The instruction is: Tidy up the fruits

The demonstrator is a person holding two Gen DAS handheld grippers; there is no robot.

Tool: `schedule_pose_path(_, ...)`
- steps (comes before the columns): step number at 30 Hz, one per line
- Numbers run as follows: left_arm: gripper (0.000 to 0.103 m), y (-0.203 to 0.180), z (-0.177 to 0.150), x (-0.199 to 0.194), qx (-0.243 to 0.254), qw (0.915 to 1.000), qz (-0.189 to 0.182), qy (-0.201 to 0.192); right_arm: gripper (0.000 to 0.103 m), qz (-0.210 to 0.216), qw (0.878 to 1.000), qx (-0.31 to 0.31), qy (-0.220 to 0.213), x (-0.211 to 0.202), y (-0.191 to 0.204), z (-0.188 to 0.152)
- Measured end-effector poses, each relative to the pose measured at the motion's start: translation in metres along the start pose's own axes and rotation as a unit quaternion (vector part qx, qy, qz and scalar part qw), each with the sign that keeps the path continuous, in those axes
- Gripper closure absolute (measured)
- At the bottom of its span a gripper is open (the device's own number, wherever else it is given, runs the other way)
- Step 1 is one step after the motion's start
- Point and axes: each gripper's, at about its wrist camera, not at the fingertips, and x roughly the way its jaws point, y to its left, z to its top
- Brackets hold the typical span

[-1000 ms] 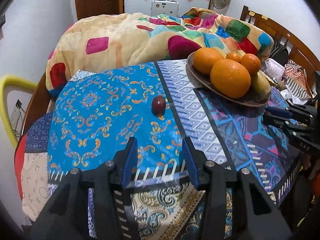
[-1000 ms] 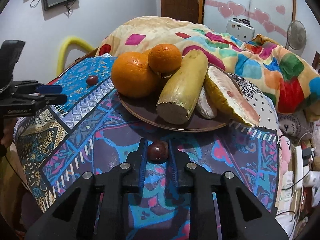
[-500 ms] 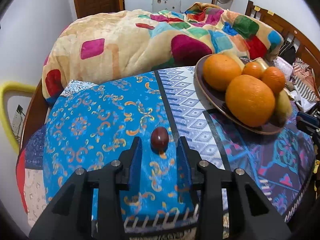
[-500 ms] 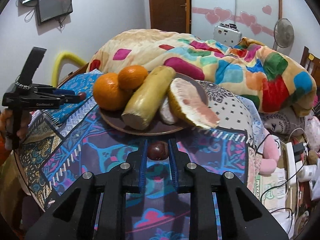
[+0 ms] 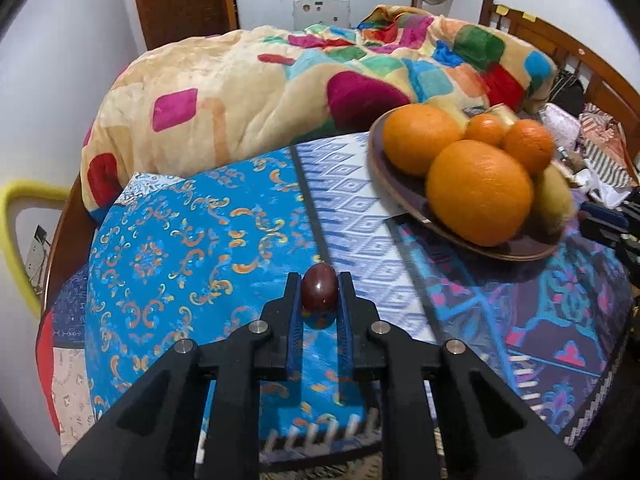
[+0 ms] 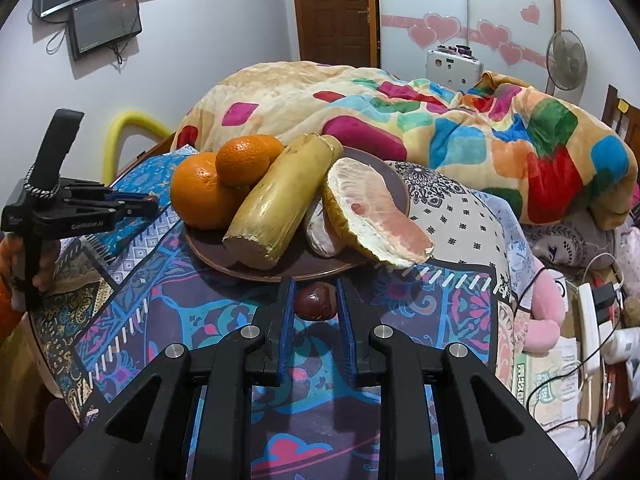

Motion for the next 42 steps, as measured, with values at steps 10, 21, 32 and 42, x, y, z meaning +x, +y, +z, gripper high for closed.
schedule_pose_path(10,0.086,-0.044,0.003,-0.031,0.025,0.9973,-0.061,-0.033,0.084,-0.006,1.000,-0.003,-0.012,-0.004,-0.002,0.007)
schedule_pose_path(21,0.086,-0.089,0.019,-0.027,0.051,0.9923,-0.102,-0.048,0.084,-0.007,1.000,-0.018,-0.020,0.006,0.000,0.020)
schedule_pose_path(32,0.086,-0.110,0.018,-0.017,0.073,0.9908,-0.103,-0.050,0.084,0.006,1.000,-0.010,-0.007,0.019,-0.005,0.022)
schedule_pose_path(42,0.083,-0.115,0.018,-0.004,0.068,0.9926,-0.095,-0.034,0.083,0.007,1.000,-0.013,0.014,0.026,-0.004,0.022)
